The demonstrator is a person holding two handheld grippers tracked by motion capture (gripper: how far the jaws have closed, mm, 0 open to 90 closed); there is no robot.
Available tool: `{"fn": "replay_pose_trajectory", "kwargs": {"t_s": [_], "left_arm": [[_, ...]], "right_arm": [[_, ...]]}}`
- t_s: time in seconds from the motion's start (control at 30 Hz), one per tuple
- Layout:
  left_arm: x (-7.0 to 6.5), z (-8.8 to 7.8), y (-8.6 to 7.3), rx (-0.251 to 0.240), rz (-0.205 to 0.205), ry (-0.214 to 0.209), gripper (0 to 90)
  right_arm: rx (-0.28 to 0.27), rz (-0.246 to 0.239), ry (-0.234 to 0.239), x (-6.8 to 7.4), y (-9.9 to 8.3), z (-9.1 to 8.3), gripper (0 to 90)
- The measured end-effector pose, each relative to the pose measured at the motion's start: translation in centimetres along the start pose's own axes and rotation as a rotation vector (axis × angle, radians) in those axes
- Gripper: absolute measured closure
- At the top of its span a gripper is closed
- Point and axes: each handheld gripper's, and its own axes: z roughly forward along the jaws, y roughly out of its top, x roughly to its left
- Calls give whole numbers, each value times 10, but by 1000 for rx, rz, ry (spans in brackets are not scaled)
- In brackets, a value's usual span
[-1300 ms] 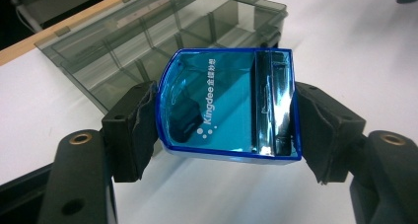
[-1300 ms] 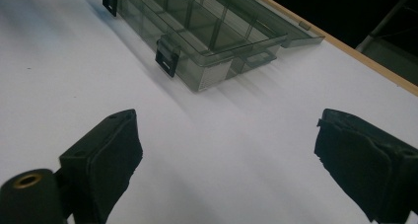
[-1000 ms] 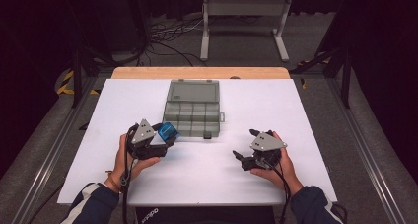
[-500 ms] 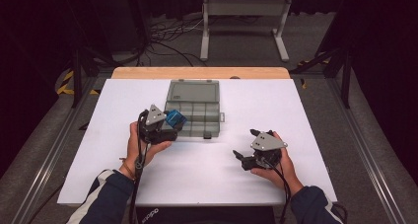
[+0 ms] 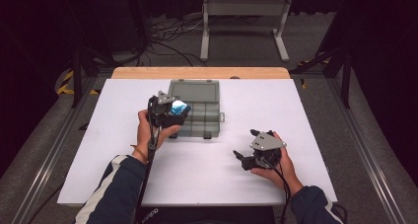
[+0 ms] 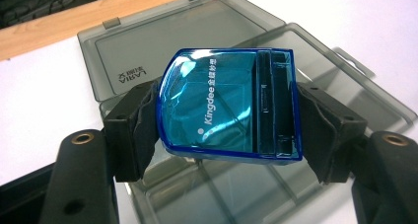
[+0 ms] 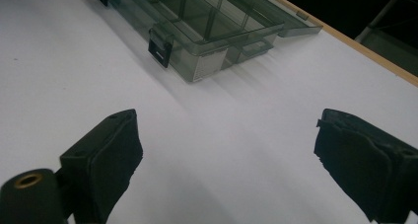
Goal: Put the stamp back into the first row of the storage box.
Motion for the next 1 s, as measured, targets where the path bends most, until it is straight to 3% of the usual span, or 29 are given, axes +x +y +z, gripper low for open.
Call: {"fn": "replay_pose_trajectory", "kwargs": {"t_s": [0.1, 0.33, 0.53, 0.83, 1.0], "left_arm": [[1, 10, 7, 24, -34, 19, 312], [-3, 28, 16, 86, -43, 68, 312], [-7, 41, 17, 131, -61, 85, 312], [-6, 50, 13, 146, -92, 91, 311], [-3, 51, 14, 130, -107, 104, 311]], "right_arm": [[3, -4, 2, 0, 0, 0, 101], [7, -2, 1, -1, -1, 0, 101], [6, -5, 2, -1, -1, 0, 103], [8, -6, 5, -1, -1, 0, 103], [9, -10, 6, -1, -1, 0, 103]]}}
